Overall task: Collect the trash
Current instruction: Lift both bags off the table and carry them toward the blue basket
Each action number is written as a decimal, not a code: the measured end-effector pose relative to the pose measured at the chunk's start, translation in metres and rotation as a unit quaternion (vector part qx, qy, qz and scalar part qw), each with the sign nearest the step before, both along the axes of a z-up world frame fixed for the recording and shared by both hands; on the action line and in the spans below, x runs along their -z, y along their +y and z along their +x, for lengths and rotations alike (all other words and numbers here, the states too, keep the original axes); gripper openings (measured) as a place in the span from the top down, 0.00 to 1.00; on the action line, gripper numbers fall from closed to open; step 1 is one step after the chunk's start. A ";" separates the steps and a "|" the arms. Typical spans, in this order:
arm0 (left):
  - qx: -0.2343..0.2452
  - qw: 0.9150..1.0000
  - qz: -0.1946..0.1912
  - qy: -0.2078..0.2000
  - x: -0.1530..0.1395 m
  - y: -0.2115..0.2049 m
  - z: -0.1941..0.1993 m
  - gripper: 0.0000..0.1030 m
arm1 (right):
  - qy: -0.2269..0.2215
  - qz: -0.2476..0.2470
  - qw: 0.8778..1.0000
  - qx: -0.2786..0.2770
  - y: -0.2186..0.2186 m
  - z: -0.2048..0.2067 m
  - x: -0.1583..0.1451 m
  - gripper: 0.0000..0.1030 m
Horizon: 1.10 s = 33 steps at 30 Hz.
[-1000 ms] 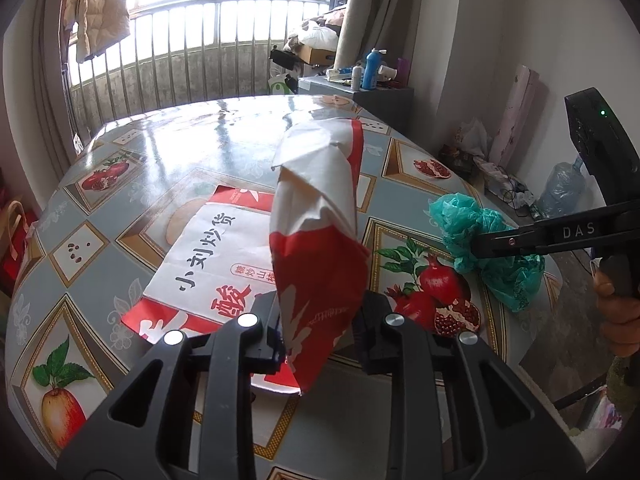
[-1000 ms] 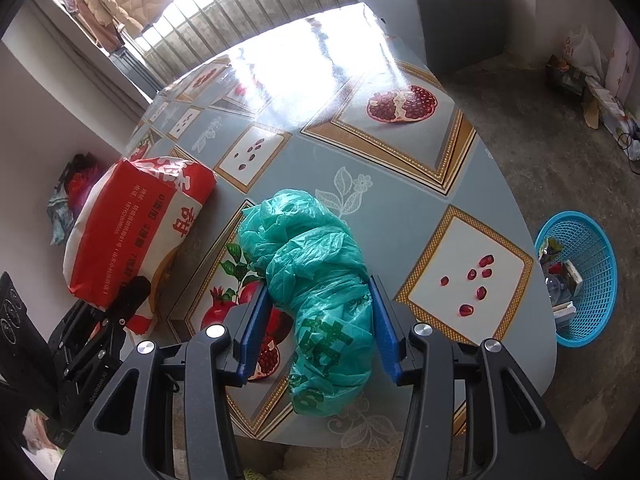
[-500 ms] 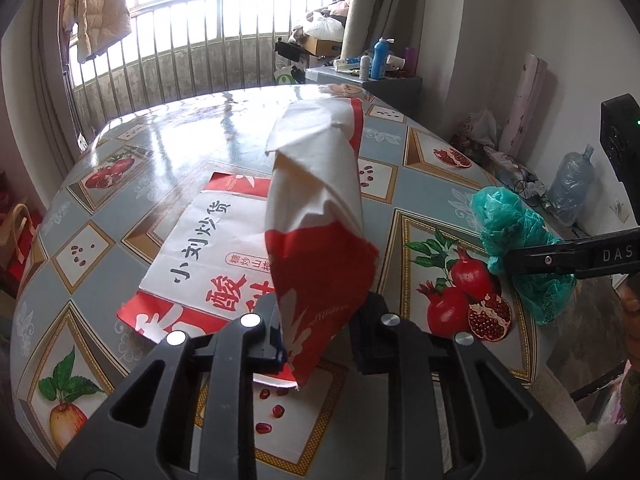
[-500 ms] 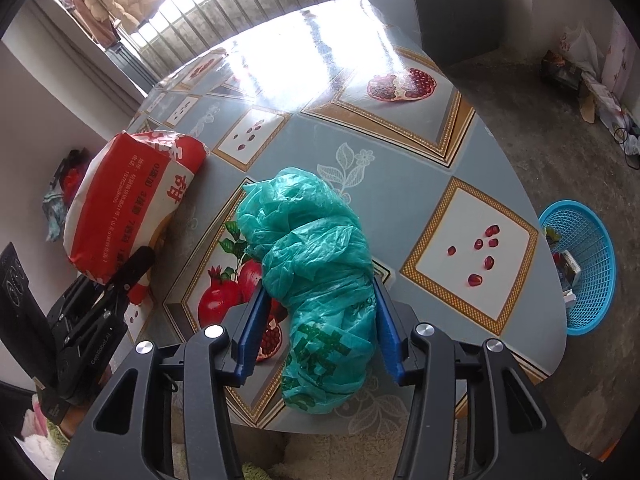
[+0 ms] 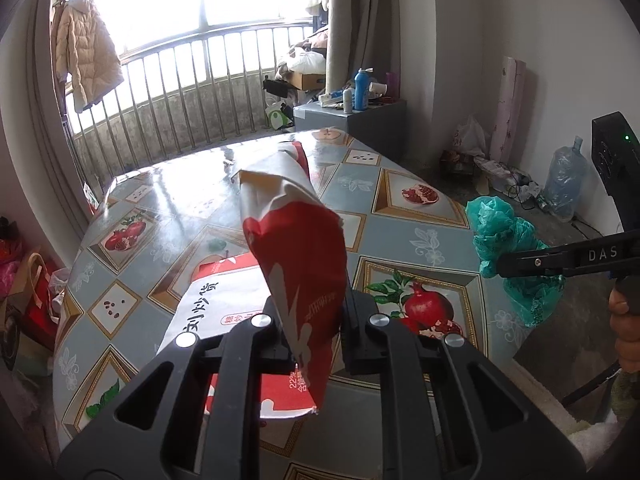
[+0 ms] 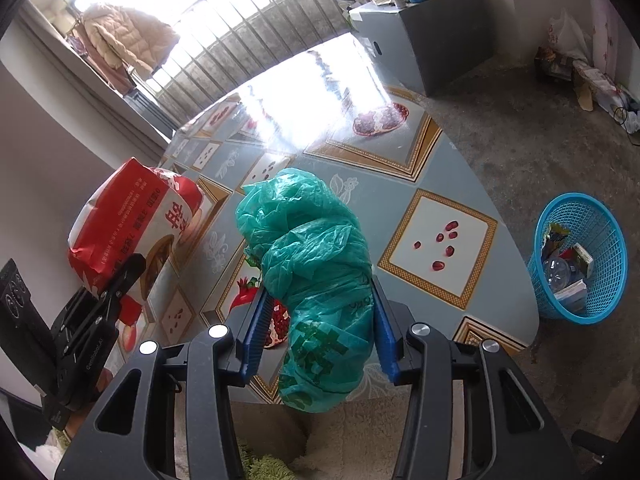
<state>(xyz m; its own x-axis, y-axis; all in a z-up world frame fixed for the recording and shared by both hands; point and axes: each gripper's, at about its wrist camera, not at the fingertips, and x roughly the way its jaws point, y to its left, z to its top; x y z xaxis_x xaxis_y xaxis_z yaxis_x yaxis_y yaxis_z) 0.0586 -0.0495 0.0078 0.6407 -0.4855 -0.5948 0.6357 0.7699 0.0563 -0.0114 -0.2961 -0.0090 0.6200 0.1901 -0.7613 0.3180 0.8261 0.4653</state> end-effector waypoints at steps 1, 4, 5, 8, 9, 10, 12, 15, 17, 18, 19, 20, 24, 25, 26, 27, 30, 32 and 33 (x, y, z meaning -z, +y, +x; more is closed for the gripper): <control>0.004 1.000 0.000 -0.005 -0.004 -0.002 -0.004 0.87 | -0.006 0.001 1.000 0.002 -0.001 -0.004 -0.002 0.56; 0.012 1.000 -0.003 -0.013 -0.015 -0.007 -0.014 0.87 | -0.022 0.005 1.000 0.006 -0.006 -0.015 -0.009 0.56; 0.015 1.000 -0.003 -0.018 -0.019 -0.008 -0.017 0.87 | -0.028 0.006 1.000 0.007 -0.008 -0.019 -0.010 0.56; 0.024 0.999 -0.003 -0.029 -0.027 -0.013 -0.026 0.87 | -0.041 0.010 0.999 0.012 -0.012 -0.029 -0.016 0.56; 0.027 0.999 -0.003 -0.031 -0.029 -0.015 -0.029 0.87 | -0.046 0.011 0.999 0.014 -0.014 -0.034 -0.016 0.56; 0.030 0.999 -0.003 -0.033 -0.032 -0.018 -0.032 0.87 | -0.050 0.013 0.999 0.015 -0.016 -0.037 -0.017 0.56; 0.035 0.999 0.000 -0.039 -0.036 -0.024 -0.037 0.87 | -0.057 0.016 0.998 0.020 -0.019 -0.042 -0.020 0.56; 0.046 0.998 0.003 -0.047 -0.040 -0.033 -0.044 0.87 | -0.067 0.021 0.997 0.027 -0.026 -0.049 -0.022 0.56; 0.054 0.997 0.006 -0.052 -0.043 -0.041 -0.048 0.87 | -0.072 0.024 0.997 0.033 -0.029 -0.053 -0.024 0.56; 0.058 0.997 0.006 -0.055 -0.044 -0.045 -0.051 0.87 | -0.074 0.025 0.996 0.036 -0.032 -0.057 -0.024 0.56; 0.063 0.996 0.007 -0.057 -0.046 -0.050 -0.053 0.87 | -0.076 0.027 0.996 0.039 -0.034 -0.061 -0.024 0.56; 0.068 0.996 0.008 -0.059 -0.047 -0.055 -0.055 0.87 | -0.078 0.029 0.996 0.043 -0.037 -0.064 -0.024 0.56; 0.088 0.994 0.012 -0.062 -0.049 -0.075 -0.063 0.87 | -0.083 0.036 0.994 0.059 -0.050 -0.077 -0.021 0.56; 0.094 0.994 0.012 -0.062 -0.050 -0.081 -0.065 0.87 | -0.084 0.038 0.994 0.062 -0.053 -0.080 -0.020 0.56; 0.100 0.993 0.014 -0.061 -0.050 -0.087 -0.066 0.87 | -0.085 0.040 0.993 0.066 -0.056 -0.083 -0.019 0.56; 0.106 0.992 0.015 -0.061 -0.050 -0.091 -0.067 0.87 | -0.086 0.043 0.993 0.070 -0.059 -0.086 -0.018 0.56; 0.124 0.990 0.020 -0.060 -0.049 -0.108 -0.071 0.87 | -0.088 0.051 0.991 0.082 -0.068 -0.093 -0.014 0.56; 0.136 0.989 0.022 -0.061 -0.050 -0.119 -0.073 0.87 | -0.089 0.055 0.990 0.091 -0.077 -0.098 -0.011 0.56; 0.141 0.988 0.022 -0.061 -0.051 -0.124 -0.074 0.87 | -0.090 0.057 0.990 0.096 -0.080 -0.100 -0.010 0.56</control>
